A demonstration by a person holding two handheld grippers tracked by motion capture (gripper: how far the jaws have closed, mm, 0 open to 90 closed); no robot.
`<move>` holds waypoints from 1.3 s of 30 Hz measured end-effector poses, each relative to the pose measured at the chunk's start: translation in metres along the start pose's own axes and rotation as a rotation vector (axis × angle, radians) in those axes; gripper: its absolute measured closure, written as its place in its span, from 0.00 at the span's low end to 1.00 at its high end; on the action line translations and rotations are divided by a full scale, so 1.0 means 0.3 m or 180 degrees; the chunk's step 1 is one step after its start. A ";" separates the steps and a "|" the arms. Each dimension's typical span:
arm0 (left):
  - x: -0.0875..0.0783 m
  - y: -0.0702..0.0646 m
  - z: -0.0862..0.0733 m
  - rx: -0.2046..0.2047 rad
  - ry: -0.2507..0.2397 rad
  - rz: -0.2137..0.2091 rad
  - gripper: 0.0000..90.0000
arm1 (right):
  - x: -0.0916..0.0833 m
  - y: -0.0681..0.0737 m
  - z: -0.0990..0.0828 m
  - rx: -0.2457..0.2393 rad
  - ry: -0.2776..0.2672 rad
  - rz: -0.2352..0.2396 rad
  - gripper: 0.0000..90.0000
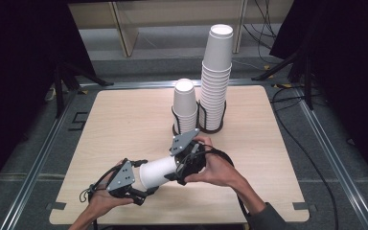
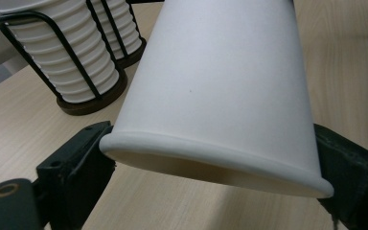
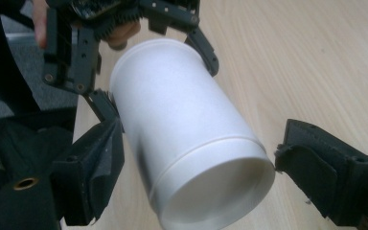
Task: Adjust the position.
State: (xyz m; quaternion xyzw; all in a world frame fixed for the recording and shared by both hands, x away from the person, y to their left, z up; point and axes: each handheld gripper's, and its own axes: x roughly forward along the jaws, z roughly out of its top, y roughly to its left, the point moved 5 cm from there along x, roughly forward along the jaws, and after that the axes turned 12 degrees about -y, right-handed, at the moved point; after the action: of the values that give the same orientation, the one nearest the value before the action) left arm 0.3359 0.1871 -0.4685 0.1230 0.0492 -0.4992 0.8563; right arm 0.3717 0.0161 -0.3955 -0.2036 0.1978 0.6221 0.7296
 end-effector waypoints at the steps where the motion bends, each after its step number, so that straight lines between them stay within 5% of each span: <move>1: -0.001 -0.003 0.000 0.0067 0.0057 -0.0042 0.10 | 0.008 -0.003 -0.002 -0.0113 0.0025 0.0021 0.18; 11: -0.006 -0.019 0.007 0.0178 0.0034 -0.0165 0.10 | 0.055 0.035 -0.038 -0.0087 0.0332 0.0261 0.18; 14: -0.004 -0.024 0.004 0.0187 0.0033 -0.0199 0.10 | 0.073 0.029 -0.048 -0.0193 0.0311 0.0380 0.19; 21: -0.001 -0.032 0.001 0.0230 0.0012 -0.0279 0.10 | 0.082 0.029 -0.069 -0.0148 0.0357 0.0506 0.20; 37: -0.005 -0.035 0.001 0.0252 0.0017 -0.0331 0.10 | 0.087 0.032 -0.079 -0.0271 0.0422 0.0547 0.23; 39: -0.005 -0.027 0.004 0.0134 -0.0113 -0.0311 0.08 | 0.080 0.029 -0.074 -0.0239 0.0364 0.0579 0.23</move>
State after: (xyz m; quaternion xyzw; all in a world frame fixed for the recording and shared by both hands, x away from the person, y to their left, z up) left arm 0.3280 0.1842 -0.4683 0.1295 0.0294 -0.5434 0.8289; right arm 0.3658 0.0251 -0.4275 -0.2472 0.2333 0.6801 0.6495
